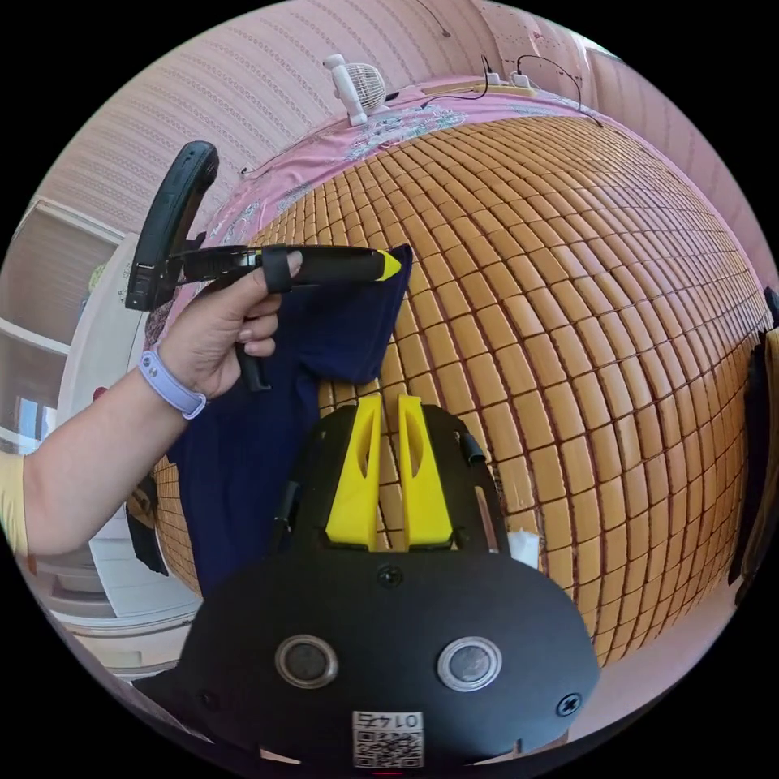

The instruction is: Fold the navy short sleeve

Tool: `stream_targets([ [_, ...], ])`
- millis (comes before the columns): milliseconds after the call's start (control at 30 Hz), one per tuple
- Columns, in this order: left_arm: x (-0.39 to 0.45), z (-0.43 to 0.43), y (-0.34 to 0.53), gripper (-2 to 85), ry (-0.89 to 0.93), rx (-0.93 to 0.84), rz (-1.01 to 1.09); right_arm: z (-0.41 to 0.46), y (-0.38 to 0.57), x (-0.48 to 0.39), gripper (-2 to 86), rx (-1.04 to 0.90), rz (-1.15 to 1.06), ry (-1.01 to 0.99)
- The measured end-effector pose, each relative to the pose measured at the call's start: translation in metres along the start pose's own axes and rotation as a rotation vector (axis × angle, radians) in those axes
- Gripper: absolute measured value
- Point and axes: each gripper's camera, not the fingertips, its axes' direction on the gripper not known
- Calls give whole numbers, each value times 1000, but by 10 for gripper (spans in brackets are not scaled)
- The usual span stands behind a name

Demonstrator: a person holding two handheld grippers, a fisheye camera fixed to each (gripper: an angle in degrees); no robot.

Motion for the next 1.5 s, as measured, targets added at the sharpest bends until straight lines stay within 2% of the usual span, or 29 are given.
stream_targets([
  [67, -2, -17, 8, 57, -3, 44, 5, -3, 5, -8, 50, 22, -43, 36],
  [133, -8, -43, 31, 57, -16, 96, 18, -10, 13, -27, 58, 59, -160, 172],
  [200, -16, -62, 57, 54, -33, 124, 9, -16, 31, -59, 60, 141, -368, 386],
  [267, -25, -80, 90, 48, -49, 139, -25, -16, 45, -76, 59, 165, -475, 446],
  [333, -39, -102, 140, 39, -64, 146, -114, -15, 55, -86, 55, 134, -558, 357],
  [400, -50, -118, 177, 40, -54, 148, -215, -7, 57, -91, 45, 13, -532, 198],
  [467, -59, -133, 214, 45, -77, 153, -317, 4, 59, -103, 44, -74, -579, 144],
  [633, -85, -170, 309, 60, -162, 225, -590, 20, 59, -166, 54, -61, -772, 118],
  [833, -104, -205, 393, 65, -271, 286, -804, 62, 41, -273, 55, -100, -1022, 22],
  [1000, -115, -218, 430, 65, -273, 372, -912, 106, 41, -378, 58, -157, -1166, -75],
  [1200, -129, -214, 444, 65, -223, 443, -991, 152, 42, -459, 61, -181, -1168, -99],
  [1500, -157, -203, 442, 60, -215, 438, -990, 226, 41, -535, 77, -184, -1211, 57],
])
